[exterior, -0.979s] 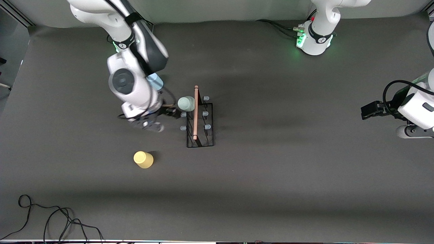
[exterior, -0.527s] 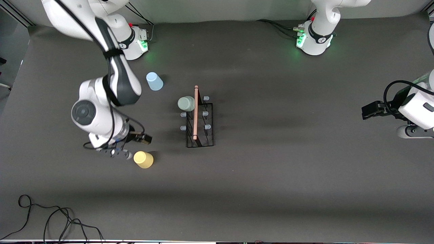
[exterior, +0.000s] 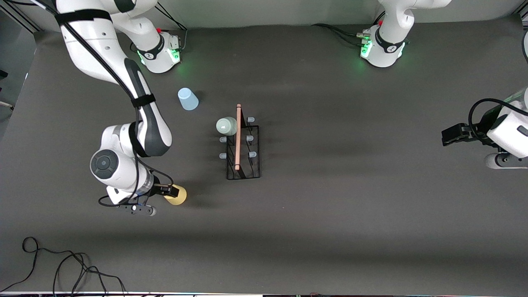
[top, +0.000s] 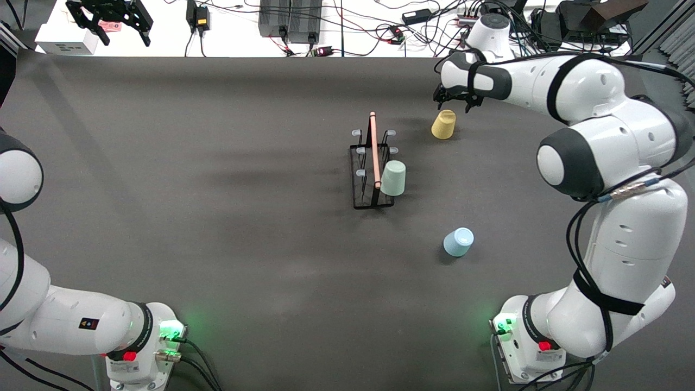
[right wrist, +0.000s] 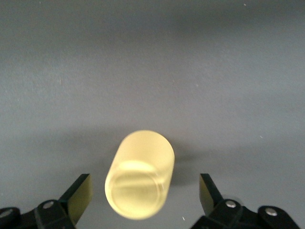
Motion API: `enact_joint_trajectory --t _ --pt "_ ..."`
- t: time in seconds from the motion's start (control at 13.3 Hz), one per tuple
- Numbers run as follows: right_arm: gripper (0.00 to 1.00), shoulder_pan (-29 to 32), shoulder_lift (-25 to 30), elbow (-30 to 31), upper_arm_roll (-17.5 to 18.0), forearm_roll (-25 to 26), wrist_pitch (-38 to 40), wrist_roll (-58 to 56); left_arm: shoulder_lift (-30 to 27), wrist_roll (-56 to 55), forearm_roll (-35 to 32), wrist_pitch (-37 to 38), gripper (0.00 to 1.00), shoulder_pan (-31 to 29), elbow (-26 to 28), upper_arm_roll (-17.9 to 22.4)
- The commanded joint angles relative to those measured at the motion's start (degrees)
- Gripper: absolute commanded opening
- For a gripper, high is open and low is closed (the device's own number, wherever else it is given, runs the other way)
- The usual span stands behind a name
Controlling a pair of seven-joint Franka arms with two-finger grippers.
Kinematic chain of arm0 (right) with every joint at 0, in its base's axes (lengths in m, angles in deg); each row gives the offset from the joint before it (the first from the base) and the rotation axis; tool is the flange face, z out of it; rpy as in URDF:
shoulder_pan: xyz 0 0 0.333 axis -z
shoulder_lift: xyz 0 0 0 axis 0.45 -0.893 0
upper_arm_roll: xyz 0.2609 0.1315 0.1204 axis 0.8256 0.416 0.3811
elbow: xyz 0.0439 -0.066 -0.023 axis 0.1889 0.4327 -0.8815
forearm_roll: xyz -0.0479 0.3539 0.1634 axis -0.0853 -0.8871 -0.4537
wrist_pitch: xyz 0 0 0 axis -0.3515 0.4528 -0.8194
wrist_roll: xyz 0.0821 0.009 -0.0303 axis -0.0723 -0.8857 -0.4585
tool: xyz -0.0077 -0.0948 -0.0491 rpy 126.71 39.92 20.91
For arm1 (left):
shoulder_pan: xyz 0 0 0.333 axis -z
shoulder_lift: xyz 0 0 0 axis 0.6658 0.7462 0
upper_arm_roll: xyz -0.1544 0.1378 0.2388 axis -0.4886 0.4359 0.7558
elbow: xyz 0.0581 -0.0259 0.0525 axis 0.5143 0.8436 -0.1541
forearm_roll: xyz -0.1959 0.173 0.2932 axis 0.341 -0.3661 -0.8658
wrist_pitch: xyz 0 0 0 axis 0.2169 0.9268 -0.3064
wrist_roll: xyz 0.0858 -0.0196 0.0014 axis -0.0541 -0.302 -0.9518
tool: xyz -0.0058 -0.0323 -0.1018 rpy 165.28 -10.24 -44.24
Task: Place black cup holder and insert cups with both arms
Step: 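Move the right gripper to the yellow cup and grasp it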
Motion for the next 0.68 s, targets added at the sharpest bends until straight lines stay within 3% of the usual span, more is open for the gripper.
enact_joint_trajectory --t 0.0,0.45,0.53,0.6 --pt "1.0 0.41 -3.09 -3.38 0.38 -2.11 -1.16 -1.68 -1.95 2.87 -0.17 -0.67 1.0 0.23 0.96 0.33" --pt "1.0 -0.12 -3.88 -0.67 0.55 -2.11 -0.81 -1.68 -3.18 3.83 0.53 0.56 1.0 -2.31 1.4 0.41" --pt "0.94 -0.12 -3.36 0.04 0.55 -2.02 -0.46 -1.85 -3.79 4.53 0.53 0.64 1.0 -2.31 1.66 0.41" --pt "0.36 -0.21 -2.83 0.65 0.55 -2.02 -0.37 -3.68 -4.67 5.58 0.53 0.56 1.0 -2.66 2.71 0.33"
